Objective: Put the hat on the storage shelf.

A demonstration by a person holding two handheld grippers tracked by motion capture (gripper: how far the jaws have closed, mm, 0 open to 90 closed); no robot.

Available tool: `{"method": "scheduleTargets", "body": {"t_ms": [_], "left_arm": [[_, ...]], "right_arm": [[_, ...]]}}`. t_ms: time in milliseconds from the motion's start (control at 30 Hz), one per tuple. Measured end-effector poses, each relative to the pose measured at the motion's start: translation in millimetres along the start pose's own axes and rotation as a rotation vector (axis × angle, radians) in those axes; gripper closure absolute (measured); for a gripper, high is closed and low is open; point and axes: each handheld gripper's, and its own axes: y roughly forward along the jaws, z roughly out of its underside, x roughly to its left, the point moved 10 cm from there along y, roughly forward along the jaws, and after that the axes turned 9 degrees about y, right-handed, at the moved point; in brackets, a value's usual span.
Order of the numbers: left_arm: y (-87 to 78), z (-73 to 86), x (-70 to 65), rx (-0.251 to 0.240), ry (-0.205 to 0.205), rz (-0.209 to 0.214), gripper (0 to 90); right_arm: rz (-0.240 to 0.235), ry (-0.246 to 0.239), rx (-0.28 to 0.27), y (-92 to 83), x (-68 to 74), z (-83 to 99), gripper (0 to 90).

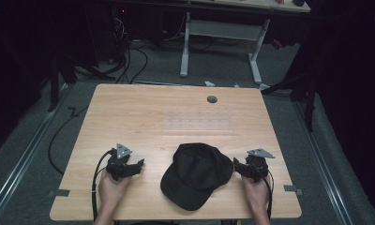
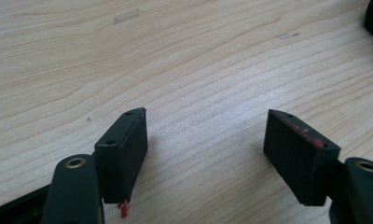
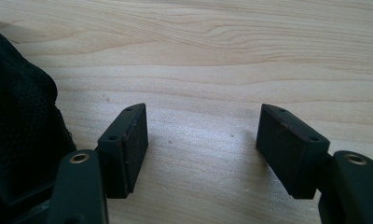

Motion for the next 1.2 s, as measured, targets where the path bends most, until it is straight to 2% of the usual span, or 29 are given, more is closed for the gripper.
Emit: {"method": "scheduleTargets", "body": {"t_ms": [233, 567, 833, 933, 1200], "left_arm": [[-0.1, 0.1, 0.0, 0.002, 0.0, 0.0, 30.7], [-0.1, 0.1, -0.2, 0.001, 0.0, 0.001, 30.4], [-0.1, 0.1, -0.3, 0.001, 0.0, 0.001, 30.3], [-0.1, 0.1, -0.3, 0.001, 0.0, 0.001, 30.3], [-0.2, 0.2, -0.3, 0.001, 0.0, 0.001, 30.3]], "right_arm": [[-0.002, -0.005, 0.002, 0.5, 0.7, 0.1, 30.7], [-0.001, 0.0, 0.002, 0.1, 0.0, 0.3, 30.9], [-0.001, 0.002, -0.025, -5.0, -3.7, -1.5, 32.8], [-0.036, 0.026, -0.032, -11.3, -2.3, -3.6, 35.4], [-0.074, 0.034, -0.058, -21.1, -1.0, -7.3, 37.2]]}}
